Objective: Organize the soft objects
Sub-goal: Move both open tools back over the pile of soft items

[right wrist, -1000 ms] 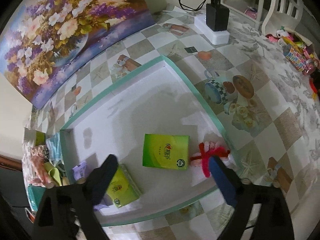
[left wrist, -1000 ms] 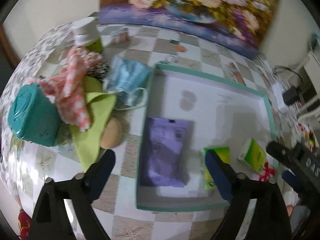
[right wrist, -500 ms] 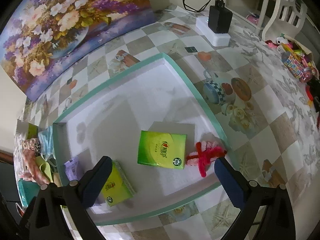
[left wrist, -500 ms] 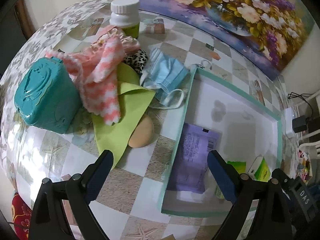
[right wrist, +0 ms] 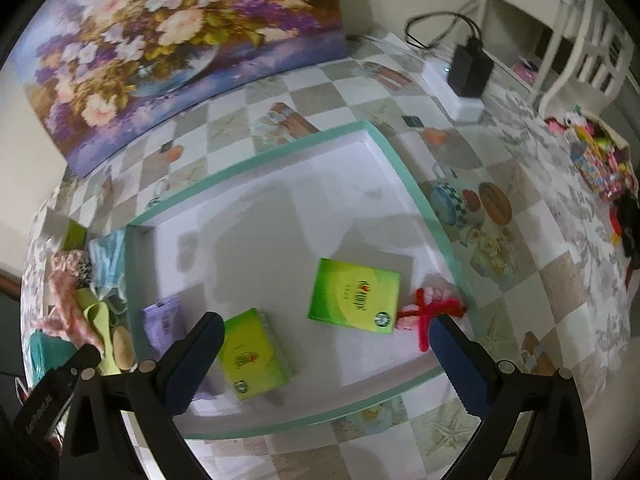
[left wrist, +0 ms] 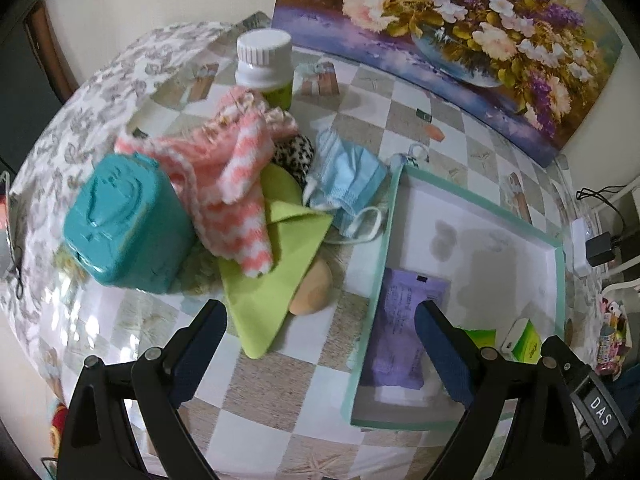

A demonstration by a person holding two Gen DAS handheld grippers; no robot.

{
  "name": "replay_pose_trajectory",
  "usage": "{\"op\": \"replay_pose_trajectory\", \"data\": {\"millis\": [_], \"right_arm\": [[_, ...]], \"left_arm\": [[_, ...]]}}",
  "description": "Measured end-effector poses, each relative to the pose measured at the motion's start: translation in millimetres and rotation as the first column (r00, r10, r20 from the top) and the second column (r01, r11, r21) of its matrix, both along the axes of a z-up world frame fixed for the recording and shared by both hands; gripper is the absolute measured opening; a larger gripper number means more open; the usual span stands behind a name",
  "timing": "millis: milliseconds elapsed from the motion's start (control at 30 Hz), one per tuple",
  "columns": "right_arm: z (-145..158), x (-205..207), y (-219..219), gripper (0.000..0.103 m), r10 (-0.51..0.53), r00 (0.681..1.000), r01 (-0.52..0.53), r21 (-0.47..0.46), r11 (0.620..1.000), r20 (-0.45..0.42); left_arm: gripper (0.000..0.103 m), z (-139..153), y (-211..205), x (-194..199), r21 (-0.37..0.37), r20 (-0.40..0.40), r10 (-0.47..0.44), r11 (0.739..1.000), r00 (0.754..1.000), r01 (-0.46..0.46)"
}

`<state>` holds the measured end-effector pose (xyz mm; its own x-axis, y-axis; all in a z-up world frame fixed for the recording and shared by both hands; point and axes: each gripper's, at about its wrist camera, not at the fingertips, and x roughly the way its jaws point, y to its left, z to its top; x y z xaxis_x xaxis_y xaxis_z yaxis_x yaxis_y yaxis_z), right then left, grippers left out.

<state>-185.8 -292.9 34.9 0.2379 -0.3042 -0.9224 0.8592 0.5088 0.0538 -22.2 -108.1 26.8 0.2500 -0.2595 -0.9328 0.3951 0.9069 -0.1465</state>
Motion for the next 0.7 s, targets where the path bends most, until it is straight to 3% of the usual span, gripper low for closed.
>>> {"op": "replay_pose_trajectory", "data": {"millis": [300, 700], "right_arm": [[1, 29, 29, 0.103, 0.12, 0.993, -0.12, -0.008, 0.993, 0.012], [0, 49, 57, 0.103, 0.204, 0.977, -0.204, 0.004, 0.979, 0.056]], "left_arm": [[0.095, 13, 22, 20, 0.019, 0.01, 0.029, 0.999, 1.0, -0.029], [0.095, 28, 106, 71, -0.001, 0.008, 0.227, 0.974, 0.974, -0.227]]}}
